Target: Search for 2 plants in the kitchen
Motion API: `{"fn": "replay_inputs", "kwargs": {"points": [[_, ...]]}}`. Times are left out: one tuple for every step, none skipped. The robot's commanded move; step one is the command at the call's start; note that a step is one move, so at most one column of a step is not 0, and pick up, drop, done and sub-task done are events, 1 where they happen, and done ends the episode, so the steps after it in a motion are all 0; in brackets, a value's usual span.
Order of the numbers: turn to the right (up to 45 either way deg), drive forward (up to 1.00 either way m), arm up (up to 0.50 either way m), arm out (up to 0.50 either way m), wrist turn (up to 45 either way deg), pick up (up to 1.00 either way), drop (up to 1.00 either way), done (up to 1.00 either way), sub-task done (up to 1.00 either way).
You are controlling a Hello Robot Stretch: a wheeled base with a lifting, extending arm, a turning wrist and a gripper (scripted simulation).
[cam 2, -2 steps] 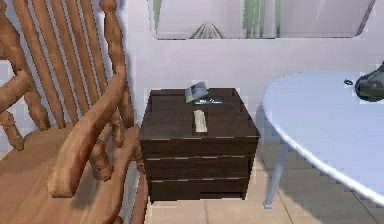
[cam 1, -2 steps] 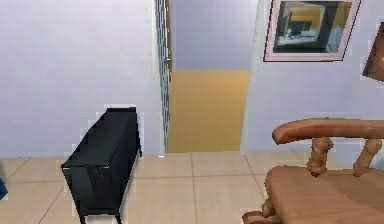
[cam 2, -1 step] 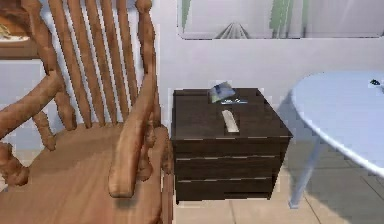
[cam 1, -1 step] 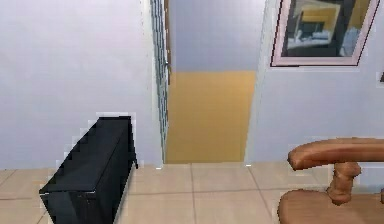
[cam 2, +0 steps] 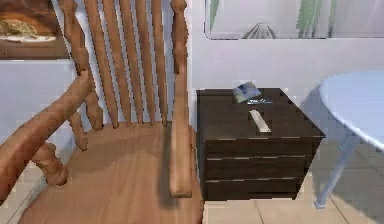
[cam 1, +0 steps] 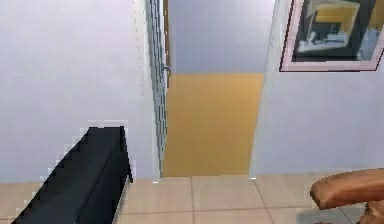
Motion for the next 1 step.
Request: {"fn": "replay_inputs", "kwargs": {"points": [[-45.0, 0.0, 0.0, 0.0, 0.0, 0.0, 0.0, 0.0, 0.0]]}}
